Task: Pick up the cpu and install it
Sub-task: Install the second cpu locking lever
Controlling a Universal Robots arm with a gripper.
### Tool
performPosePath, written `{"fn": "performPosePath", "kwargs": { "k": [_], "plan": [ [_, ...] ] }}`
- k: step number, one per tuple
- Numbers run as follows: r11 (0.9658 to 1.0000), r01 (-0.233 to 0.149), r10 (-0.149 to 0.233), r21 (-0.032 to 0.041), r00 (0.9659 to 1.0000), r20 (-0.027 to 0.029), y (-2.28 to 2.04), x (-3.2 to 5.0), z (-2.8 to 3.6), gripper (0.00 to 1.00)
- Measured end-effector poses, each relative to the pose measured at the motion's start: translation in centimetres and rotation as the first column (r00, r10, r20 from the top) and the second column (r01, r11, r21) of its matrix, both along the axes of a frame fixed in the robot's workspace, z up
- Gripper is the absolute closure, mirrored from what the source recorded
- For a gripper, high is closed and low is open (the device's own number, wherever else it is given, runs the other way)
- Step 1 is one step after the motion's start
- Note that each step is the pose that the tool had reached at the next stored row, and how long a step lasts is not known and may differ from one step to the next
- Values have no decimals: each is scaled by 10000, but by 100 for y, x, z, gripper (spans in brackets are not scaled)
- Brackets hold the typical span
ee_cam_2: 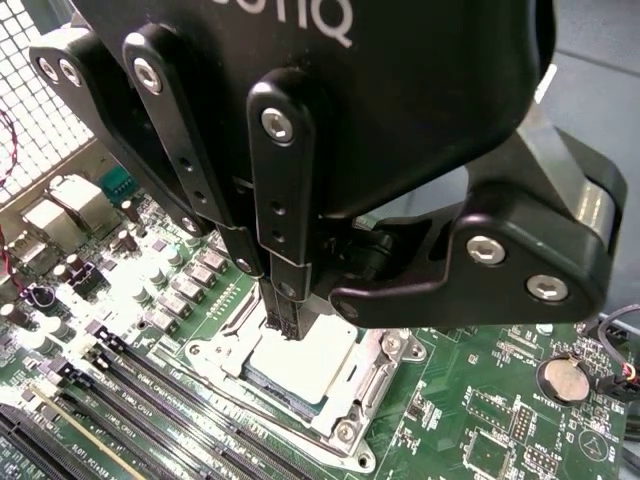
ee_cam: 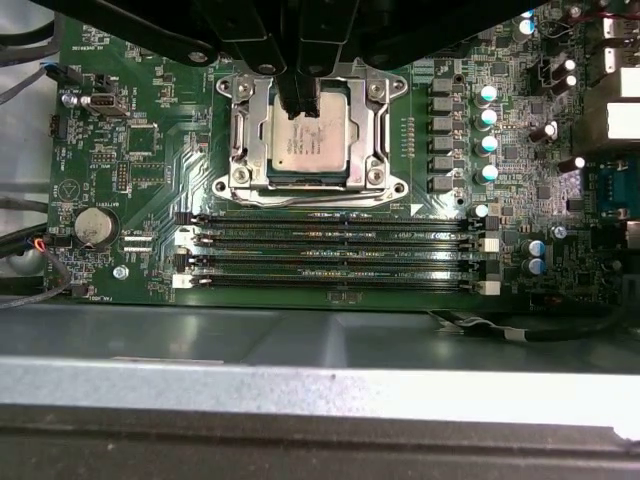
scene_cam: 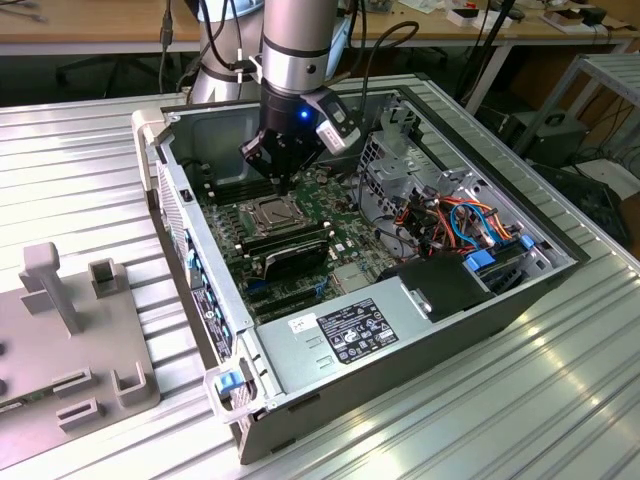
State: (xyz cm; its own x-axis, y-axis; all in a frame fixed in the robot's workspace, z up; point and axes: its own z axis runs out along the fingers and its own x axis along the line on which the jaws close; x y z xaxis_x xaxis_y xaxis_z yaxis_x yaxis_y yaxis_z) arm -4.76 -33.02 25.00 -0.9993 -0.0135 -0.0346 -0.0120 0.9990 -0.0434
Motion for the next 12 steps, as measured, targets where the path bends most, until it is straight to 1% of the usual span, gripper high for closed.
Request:
{"fn": "performPosePath", "kwargs": {
  "k": [2,4,12],
  "plan": [
    [10000,1,-1,-1,10000,-1,0,0,1,89],
    [10000,0,0,-1,10000,-1,0,0,56,89],
    [10000,0,0,0,10000,1,0,0,74,89]
  ]
}}
